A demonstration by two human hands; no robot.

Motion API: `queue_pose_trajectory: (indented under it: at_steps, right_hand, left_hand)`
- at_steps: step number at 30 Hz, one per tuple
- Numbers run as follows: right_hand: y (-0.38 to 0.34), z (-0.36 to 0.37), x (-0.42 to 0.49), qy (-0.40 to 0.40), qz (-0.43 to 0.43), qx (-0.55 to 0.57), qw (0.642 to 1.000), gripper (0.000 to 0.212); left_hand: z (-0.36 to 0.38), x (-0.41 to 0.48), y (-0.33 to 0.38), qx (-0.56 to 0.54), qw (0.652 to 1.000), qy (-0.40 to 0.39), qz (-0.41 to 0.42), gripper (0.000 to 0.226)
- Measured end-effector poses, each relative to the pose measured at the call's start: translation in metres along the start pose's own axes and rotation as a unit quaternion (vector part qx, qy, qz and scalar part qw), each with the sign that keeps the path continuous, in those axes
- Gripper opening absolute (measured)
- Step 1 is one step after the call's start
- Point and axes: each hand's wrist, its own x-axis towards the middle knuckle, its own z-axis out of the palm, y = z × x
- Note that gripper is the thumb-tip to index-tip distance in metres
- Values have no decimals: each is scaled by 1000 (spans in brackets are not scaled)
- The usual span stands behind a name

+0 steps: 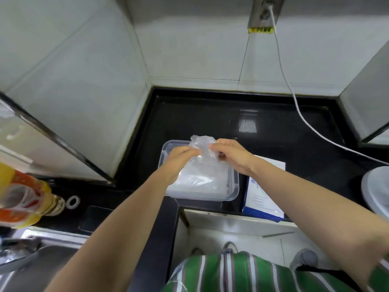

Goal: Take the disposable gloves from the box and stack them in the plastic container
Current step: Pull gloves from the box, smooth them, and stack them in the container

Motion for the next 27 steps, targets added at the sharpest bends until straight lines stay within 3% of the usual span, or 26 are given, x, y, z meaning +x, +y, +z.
queue_pose_trajectory:
  at_steps: [1,4,8,12,14,19,23,27]
  right_hand:
    - [2,0,2,34,-8,7,999,27]
    - [0,1,2,96,-36,0,995,18]
    - [2,4,3,97,-44,-4,994,18]
    - [5,7,2,113,-15,-19,993,34]
    - [8,7,1,121,11,-47,992,45]
    - [22,7,5,183,12,-148,972,25]
    - [28,12,6,185,31,-274,943,15]
    - [33,22,15,159,39,-401,901,22]
  left_hand:
    - [-5,2,-4,-38,999,21,1,52]
    - [-18,-3,-5,-60,995,67,40,7]
    - [-21,-1,-9,-70,989,78,104,12]
    - [-23,6,-12,-13,997,69,41,36]
    - [-26,10,-18,51,993,95,54,34]
    - [-29,12,-28,202,956,160,139,20]
    - [-24,15,-32,372,896,170,171,23]
    - [-9,13,-30,567,752,231,246,26]
